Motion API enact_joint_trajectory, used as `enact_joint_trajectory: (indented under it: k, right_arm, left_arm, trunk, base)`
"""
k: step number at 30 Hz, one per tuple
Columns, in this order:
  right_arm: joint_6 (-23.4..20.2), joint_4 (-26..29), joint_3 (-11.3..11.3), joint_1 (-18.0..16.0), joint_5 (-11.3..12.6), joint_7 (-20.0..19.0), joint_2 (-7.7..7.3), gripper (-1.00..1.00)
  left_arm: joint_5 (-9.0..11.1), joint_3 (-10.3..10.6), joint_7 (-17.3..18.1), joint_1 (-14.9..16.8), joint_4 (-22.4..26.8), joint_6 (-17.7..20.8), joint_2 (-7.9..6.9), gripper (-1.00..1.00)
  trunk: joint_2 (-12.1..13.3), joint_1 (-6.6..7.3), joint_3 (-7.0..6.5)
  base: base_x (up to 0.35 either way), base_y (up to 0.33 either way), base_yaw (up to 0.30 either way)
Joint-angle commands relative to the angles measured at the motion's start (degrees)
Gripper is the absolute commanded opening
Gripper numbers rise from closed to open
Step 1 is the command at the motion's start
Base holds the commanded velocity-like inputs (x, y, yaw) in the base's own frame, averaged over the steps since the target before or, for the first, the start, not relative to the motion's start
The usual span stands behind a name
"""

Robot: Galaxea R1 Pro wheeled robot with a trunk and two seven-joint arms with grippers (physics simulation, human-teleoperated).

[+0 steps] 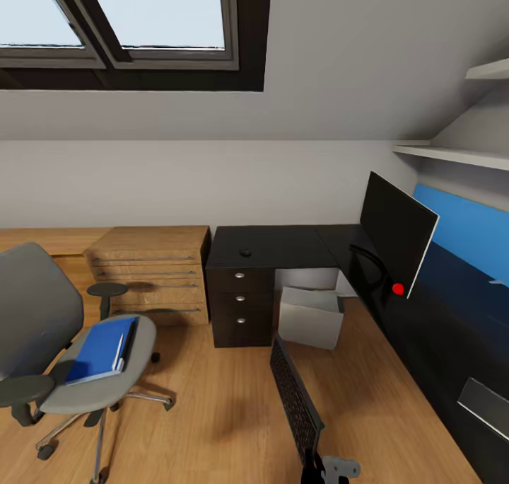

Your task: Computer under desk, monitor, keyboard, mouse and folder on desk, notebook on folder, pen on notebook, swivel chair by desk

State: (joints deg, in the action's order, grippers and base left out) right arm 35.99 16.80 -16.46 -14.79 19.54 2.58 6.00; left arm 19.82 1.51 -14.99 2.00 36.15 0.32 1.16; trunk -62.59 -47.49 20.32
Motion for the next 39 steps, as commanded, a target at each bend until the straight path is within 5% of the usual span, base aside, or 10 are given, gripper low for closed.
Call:
enact_joint_trajectory:
  k: [1, 13, 24, 33, 39]
  right_arm:
    - [0.2, 0.0, -0.5, -0.1, 0.3, 0.1, -0.02, -1.00]
    - [0.2, 0.0, -0.6, -0.1, 0.3, 0.1, -0.02, -1.00]
    - [0.3, 0.9, -0.9, -0.1, 0.2, -0.1, -0.02, -1.00]
    - [0.3, 1.3, -0.9, -0.1, 0.0, 0.0, 0.01, -1.00]
    - [2.1, 6.7, -0.5, -0.1, 0.3, 0.3, -0.06, -1.00]
  left_arm:
    - [0.4, 0.2, -0.3, 0.0, 0.1, 0.0, -0.02, 1.00]
    - [0.4, 0.2, -0.3, 0.0, 0.0, 0.0, -0.02, 1.00]
    - [0.4, 0.2, -0.3, 0.0, 0.0, 0.0, -0.02, 1.00]
    - [0.4, 0.2, -0.3, 0.0, 0.0, 0.0, 0.03, 1.00]
    - [0.4, 0.2, -0.3, 0.0, 0.0, 0.0, 0.03, 1.00]
  trunk:
    - [0.0, -0.03, 0.06]
    - [0.0, -0.03, 0.06]
    - [3.2, 1.72, -1.37]
    - [3.2, 1.72, -1.37]
    - [3.2, 1.72, -1.37]
  base:
    - [0.300, 0.129, 0.000]
    - [0.279, 0.057, 0.000]
    - [0.022, 0.000, -0.026]
    - [0.000, 0.000, 0.000]
    - [0.000, 0.000, 0.000]
